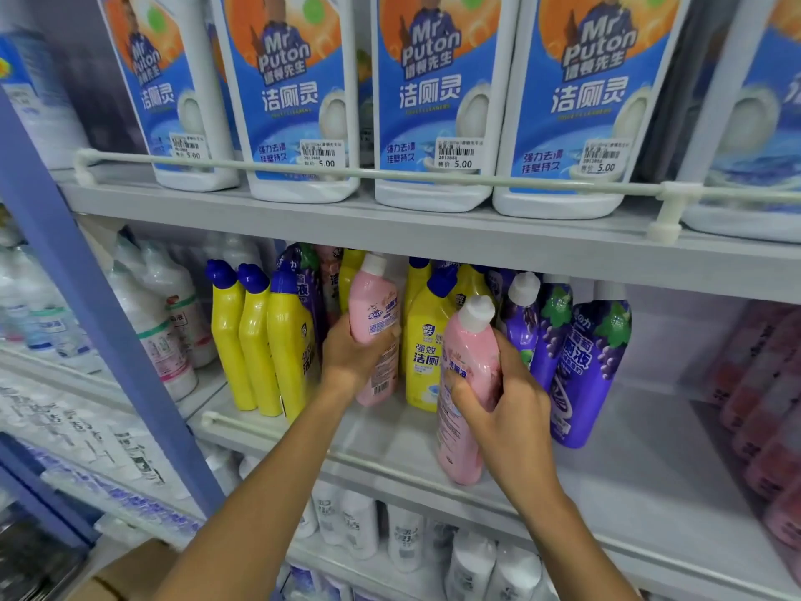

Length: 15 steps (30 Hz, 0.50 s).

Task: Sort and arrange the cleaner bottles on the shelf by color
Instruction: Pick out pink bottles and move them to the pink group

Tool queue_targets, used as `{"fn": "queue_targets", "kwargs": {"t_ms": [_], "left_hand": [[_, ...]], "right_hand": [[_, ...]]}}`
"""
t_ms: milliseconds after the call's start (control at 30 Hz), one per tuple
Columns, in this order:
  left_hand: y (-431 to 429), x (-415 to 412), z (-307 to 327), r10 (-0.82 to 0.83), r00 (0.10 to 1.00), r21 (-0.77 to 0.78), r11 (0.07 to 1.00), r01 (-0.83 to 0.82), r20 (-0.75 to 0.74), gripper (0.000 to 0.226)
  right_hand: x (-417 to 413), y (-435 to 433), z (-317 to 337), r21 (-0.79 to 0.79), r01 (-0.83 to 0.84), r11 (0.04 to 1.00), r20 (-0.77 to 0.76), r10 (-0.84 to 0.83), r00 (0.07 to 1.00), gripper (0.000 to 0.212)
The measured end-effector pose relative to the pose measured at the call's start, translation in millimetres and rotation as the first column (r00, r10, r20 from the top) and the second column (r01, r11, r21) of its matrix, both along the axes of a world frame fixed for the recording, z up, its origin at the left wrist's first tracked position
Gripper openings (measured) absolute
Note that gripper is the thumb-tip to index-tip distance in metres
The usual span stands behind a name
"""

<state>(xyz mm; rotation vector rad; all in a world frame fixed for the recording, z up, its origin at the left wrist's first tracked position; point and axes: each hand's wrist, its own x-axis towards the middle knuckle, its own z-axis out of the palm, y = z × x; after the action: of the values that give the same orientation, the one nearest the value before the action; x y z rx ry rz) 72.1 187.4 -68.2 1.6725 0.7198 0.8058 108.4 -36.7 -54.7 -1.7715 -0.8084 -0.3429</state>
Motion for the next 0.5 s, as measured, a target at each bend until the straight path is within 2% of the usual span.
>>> {"fn": "queue_targets", "kwargs": {"t_ms": [133,267,367,500], "left_hand": [[-13,-15,-13,0.024,0.999,0.028,0.999,-0.025,0.035,0.041],[-22,-26,-27,0.02,0.998,-0.019,1.0,-0.019,0.065,0.063],[-30,-33,-20,0.006,0.992,-0.019,1.0,-0.004,0.123,0.044],[-45,-51,-13,-0.07,0.976,0.04,0.997,0.063,0.207,0.033]], "right_hand": [[-4,3,-7,0.028,0.037,0.999,-0.068,-0.035,0.997,0.06],[-14,9,-23,0.055,0.109,0.993,-0.184,-0.097,0.978,0.049],[-18,16,-20,0.08,0.118,0.99,-0.246,-0.095,0.965,0.042],[-18,13,-14,0.107,0.132,0.985,-0.252,-0.102,0.962,0.039]]}}
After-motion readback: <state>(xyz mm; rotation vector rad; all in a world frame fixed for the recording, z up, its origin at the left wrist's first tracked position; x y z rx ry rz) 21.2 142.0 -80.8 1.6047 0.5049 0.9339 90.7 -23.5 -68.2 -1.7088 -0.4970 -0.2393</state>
